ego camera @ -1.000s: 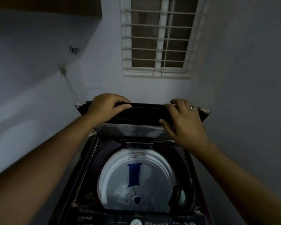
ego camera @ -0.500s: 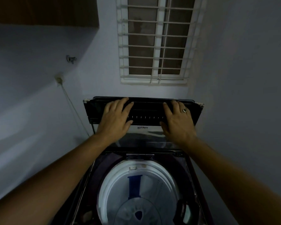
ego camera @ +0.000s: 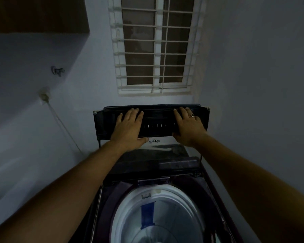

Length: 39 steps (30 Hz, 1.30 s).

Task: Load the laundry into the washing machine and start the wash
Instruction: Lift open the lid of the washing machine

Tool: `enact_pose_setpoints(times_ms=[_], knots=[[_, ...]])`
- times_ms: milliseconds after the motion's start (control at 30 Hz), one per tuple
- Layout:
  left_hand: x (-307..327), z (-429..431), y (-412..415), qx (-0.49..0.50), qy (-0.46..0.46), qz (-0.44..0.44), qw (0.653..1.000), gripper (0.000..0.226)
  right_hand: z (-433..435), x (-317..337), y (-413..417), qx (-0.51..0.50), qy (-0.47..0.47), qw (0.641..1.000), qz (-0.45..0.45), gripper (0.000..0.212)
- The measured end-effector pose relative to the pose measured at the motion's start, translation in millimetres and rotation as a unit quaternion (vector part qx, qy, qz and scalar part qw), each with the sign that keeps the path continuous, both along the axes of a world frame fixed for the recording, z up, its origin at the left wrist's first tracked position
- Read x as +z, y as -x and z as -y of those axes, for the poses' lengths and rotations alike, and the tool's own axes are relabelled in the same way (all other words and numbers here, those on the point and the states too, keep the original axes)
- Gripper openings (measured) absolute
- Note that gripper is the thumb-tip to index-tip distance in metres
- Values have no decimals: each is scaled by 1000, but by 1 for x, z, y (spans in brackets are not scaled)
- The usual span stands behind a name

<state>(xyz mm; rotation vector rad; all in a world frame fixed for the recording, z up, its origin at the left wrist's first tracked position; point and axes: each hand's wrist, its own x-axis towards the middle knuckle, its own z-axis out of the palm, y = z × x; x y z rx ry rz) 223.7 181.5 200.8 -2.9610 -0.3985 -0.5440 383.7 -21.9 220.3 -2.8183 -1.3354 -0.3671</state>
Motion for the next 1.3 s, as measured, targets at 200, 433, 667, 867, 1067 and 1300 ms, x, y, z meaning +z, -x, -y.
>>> enact_pose_setpoints(times_ms=[200, 433, 667, 867, 1067, 1300], knots=[[2, -22, -22, 1, 7, -46, 999, 115, -16, -15, -9, -5, 33, 999, -19, 98], [-5, -44, -38, -8, -5, -76, 997, 116, -32, -38, -18, -11, 60, 997, -52, 99], [-22, -52, -36, -31, -27, -67, 997, 110, -31, -42, -20, -12, 65, 996, -61, 99], [-37, -41, -16, -38, 10, -76, 996, 104, -15, -24, -12, -17, 59, 995, -77, 97], [-41, -17, -3, -89, 76, -87, 989, 99, 24, -19, 4, -29, 46, 995, -82, 95], [-43, 48, -17, -140, 115, -102, 978, 93, 98, -32, 24, -71, 50, 991, -99, 94]])
